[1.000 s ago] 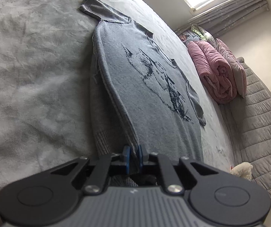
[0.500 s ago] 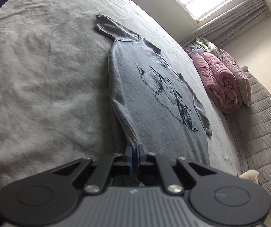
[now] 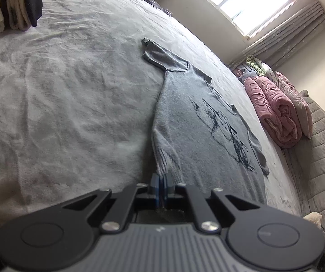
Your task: Fold clothes
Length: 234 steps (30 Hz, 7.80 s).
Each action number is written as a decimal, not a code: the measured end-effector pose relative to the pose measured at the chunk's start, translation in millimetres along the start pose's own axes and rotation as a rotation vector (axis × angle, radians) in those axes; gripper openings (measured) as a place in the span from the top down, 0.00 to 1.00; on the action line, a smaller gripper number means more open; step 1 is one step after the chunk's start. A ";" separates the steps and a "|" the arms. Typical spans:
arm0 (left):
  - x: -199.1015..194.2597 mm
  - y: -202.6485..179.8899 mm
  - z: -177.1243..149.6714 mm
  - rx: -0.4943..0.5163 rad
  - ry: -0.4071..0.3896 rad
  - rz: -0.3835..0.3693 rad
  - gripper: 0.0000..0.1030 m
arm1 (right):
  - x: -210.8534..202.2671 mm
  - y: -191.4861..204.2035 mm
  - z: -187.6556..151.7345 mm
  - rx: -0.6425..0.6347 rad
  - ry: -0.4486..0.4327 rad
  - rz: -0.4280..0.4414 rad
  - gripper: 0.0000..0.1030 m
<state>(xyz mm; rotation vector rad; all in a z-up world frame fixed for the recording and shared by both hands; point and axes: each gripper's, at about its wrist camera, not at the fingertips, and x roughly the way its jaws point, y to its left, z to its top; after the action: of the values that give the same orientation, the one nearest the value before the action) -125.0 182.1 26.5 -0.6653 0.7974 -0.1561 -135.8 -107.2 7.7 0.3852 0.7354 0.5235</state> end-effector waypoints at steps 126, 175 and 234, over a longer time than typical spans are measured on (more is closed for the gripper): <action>13.9 -17.5 55.0 0.207 0.088 0.145 0.72 | -153.7 -212.6 103.3 0.203 0.053 -0.372 0.85; 204.1 -38.5 183.5 0.066 0.021 0.106 0.87 | -27.8 -323.0 221.2 0.340 -0.082 -0.291 0.72; 191.7 -58.8 189.6 0.256 -0.026 0.220 0.99 | -27.5 -294.1 228.3 0.099 -0.150 -0.619 0.68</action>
<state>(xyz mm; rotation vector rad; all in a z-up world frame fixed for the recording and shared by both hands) 149.5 158.2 41.4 -0.3346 0.8039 -0.0475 102.4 -393.8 29.8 0.2648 0.6935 -0.1241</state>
